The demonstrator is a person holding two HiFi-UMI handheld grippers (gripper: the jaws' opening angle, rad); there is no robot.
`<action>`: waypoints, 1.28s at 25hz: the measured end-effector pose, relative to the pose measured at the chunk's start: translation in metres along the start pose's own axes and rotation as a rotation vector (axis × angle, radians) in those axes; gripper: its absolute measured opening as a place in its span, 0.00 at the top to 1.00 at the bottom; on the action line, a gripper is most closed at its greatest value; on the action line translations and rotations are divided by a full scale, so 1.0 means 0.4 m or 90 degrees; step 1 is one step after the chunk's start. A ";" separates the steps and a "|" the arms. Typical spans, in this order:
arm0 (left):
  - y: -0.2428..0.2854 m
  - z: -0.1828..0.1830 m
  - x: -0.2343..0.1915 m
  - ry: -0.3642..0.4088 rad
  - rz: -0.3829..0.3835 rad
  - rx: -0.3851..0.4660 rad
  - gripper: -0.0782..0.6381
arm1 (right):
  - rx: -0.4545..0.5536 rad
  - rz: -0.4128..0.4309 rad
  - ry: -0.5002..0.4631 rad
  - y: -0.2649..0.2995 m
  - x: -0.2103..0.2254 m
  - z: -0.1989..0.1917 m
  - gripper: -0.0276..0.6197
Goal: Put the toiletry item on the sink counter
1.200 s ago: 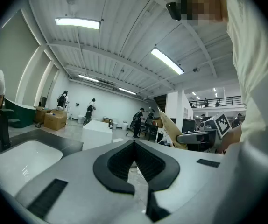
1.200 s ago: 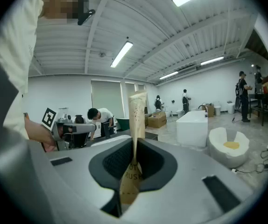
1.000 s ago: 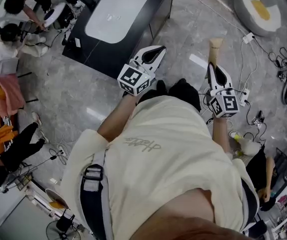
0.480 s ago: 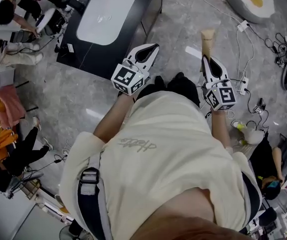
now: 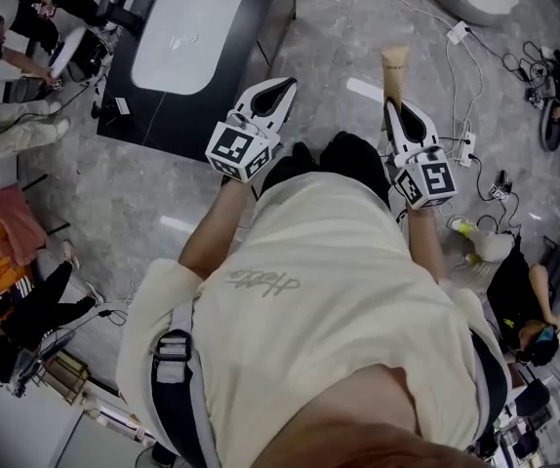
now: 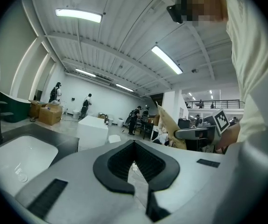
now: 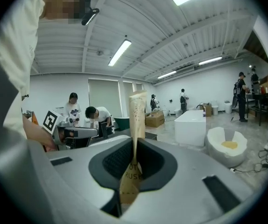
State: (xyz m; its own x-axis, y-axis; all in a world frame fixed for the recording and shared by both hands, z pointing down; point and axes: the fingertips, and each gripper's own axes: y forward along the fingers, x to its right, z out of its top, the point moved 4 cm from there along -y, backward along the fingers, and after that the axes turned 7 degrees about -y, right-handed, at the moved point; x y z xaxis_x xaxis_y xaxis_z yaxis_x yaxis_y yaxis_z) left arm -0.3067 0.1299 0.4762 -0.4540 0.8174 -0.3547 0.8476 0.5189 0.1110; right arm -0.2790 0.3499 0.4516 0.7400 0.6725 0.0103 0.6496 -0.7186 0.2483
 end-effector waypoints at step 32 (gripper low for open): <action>0.626 0.272 -0.333 -0.022 0.174 0.031 0.89 | 0.001 0.112 0.004 0.498 0.658 0.065 0.92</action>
State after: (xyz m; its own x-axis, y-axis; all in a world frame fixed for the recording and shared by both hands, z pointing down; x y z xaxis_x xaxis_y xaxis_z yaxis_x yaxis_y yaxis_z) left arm -0.0041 0.1236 0.4501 -0.1976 0.9157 -0.3499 0.9500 0.2669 0.1622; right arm 0.0497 0.3790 0.4785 0.8413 0.5373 0.0590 0.5104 -0.8255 0.2409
